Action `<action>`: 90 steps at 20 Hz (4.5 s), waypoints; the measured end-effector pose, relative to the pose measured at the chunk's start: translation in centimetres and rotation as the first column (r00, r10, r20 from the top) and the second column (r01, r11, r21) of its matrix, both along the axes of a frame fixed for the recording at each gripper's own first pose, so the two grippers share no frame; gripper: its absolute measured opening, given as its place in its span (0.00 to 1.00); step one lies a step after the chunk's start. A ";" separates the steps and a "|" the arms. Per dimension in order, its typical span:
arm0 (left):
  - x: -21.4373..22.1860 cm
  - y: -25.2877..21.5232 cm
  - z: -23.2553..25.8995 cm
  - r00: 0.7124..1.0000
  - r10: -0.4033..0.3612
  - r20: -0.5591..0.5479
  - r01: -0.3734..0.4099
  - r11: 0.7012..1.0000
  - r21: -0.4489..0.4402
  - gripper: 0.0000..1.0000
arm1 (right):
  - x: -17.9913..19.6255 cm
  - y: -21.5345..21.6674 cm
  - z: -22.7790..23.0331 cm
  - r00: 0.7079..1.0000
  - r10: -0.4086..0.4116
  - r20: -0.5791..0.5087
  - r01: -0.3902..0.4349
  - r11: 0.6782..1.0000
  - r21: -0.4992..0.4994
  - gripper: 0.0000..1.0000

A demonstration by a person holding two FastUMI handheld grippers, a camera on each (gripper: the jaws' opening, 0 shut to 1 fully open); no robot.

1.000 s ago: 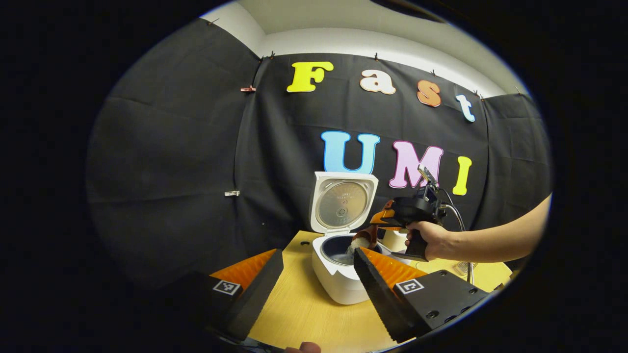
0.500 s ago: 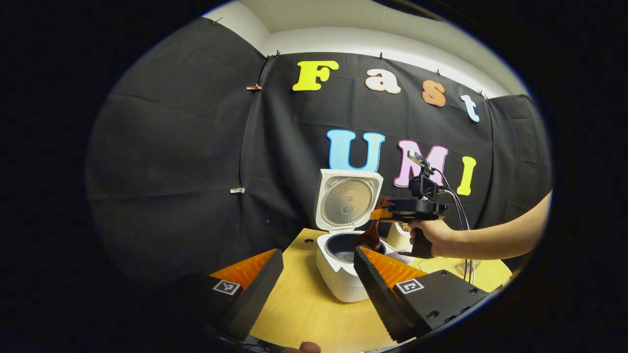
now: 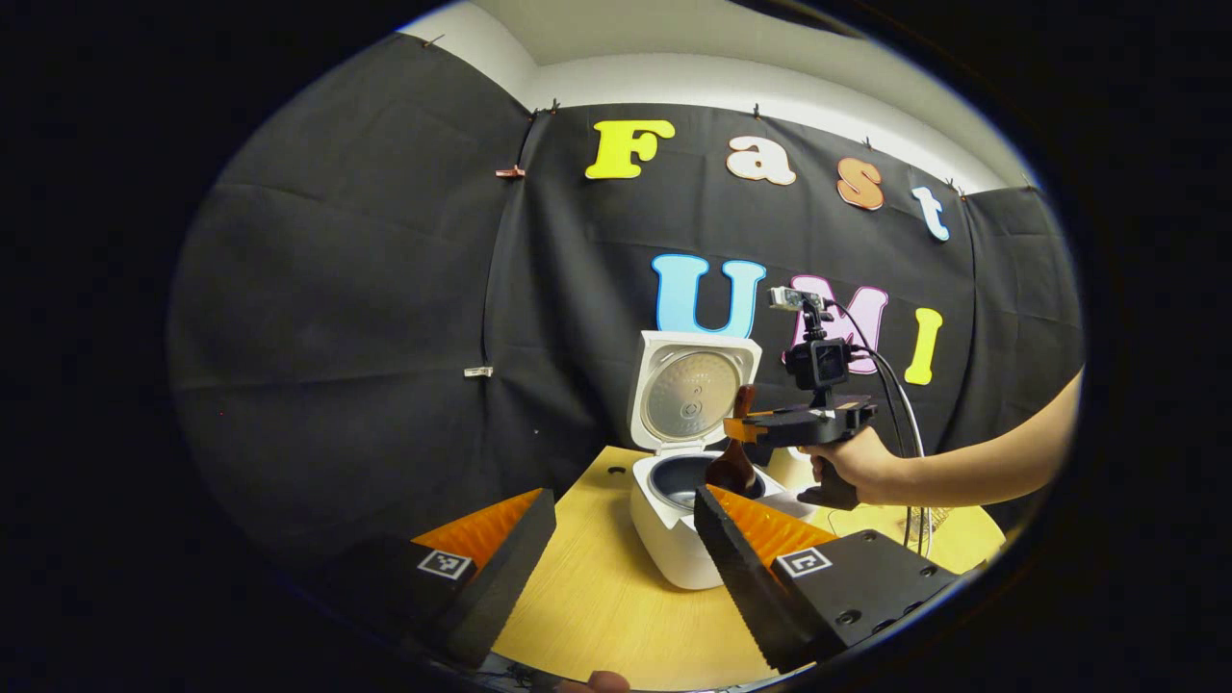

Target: Close the left gripper, press the button to open the rice cooker; take a wooden spoon from the chopstick holder with the right hand, scoop a spoonful of rice and pour it into the rice cooker, then put the wooden spoon back into the chopstick holder.

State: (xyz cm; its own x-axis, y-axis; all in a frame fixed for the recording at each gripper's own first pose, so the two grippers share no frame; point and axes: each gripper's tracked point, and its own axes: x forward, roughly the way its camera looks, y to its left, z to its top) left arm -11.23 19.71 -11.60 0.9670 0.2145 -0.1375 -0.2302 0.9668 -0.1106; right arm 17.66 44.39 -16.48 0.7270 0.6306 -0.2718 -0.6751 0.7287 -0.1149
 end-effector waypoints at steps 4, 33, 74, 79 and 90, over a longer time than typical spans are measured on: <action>-0.2 -0.1 -0.1 1.000 0.009 0.001 -0.009 1.000 -0.011 0.99 | -1.5 1.2 1.5 0.985 0.077 0.153 -0.061 0.992 -0.110 0.21; 0.1 -4.5 2.4 0.999 -0.027 0.027 0.027 1.000 0.003 0.99 | 1.0 -12.9 10.2 0.950 -0.124 -0.288 0.257 0.833 0.490 0.21; 2.7 -16.5 6.0 1.000 0.000 -0.024 0.001 0.999 0.047 0.99 | 2.1 -59.7 -16.1 0.571 -0.643 -0.511 0.802 0.570 0.180 0.24; 3.0 -16.7 6.3 1.000 -0.022 -0.014 0.023 0.999 0.029 0.99 | 0.1 -61.0 -16.0 0.537 -0.659 -0.527 0.818 0.559 0.134 0.74; 5.1 -15.6 8.9 0.993 -0.101 0.066 0.099 0.995 0.022 0.99 | -9.7 -64.8 -8.6 0.565 -0.728 -0.388 0.814 0.567 0.123 0.98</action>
